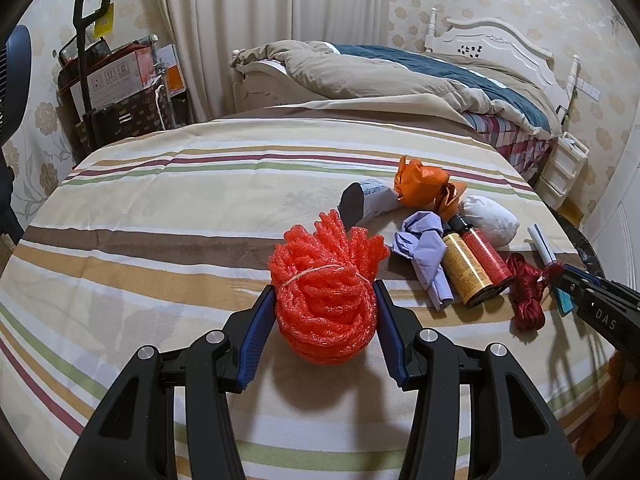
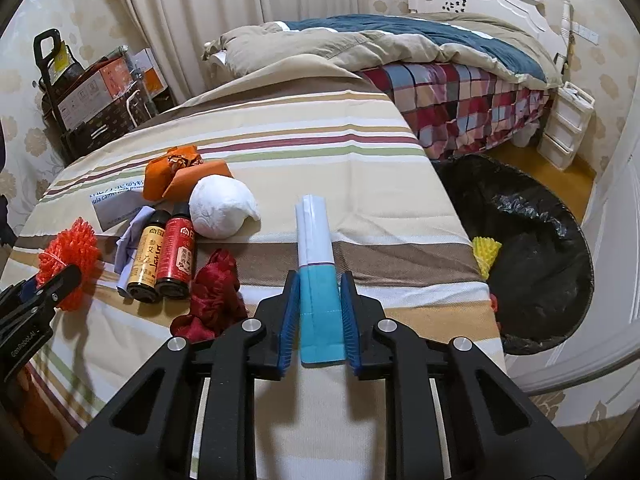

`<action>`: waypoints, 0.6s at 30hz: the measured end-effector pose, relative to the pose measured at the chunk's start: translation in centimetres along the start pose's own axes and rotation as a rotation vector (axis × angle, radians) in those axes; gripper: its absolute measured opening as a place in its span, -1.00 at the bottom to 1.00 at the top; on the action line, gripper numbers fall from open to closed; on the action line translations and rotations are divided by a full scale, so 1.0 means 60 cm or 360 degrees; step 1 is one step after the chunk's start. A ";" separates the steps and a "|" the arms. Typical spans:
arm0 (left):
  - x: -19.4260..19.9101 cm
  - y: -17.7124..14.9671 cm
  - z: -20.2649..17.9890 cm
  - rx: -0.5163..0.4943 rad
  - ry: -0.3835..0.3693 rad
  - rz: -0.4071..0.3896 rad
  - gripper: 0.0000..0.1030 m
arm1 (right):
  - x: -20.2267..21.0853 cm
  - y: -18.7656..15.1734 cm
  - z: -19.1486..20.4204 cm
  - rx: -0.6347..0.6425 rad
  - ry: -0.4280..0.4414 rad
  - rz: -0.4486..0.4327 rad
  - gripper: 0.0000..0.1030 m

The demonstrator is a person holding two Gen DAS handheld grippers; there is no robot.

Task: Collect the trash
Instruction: 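Carry the orange mesh net and blue-white tube over the trash bin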

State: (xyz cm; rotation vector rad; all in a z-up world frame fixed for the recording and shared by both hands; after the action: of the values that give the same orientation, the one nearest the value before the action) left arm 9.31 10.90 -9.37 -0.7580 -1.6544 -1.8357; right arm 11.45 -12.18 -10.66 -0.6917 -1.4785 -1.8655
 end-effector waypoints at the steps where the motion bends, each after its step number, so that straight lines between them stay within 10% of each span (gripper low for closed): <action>1: 0.002 -0.001 -0.001 0.0001 -0.0003 -0.0002 -0.04 | 0.002 0.000 -0.001 -0.0004 0.0004 -0.0007 -0.61; 18: 0.046 0.037 -0.050 -0.0064 -0.0092 -0.0126 -0.04 | 0.058 0.005 -0.054 -0.0118 -0.0011 -0.0131 -0.62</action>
State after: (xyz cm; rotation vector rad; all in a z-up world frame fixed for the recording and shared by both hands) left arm 8.87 7.62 -6.14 -0.7802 -1.7109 -1.9236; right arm 9.40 -15.96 -8.57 -0.6817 -1.4685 -1.9903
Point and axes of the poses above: each gripper's, at about its wrist camera, not at the fingertips, and x roughly against the way its jaws point, z to its left, y to its top, the point moved 7 cm from there along -x, roughly the way its jaws point, and after that the axes turned 10 degrees about -x, right-handed, at the moved point
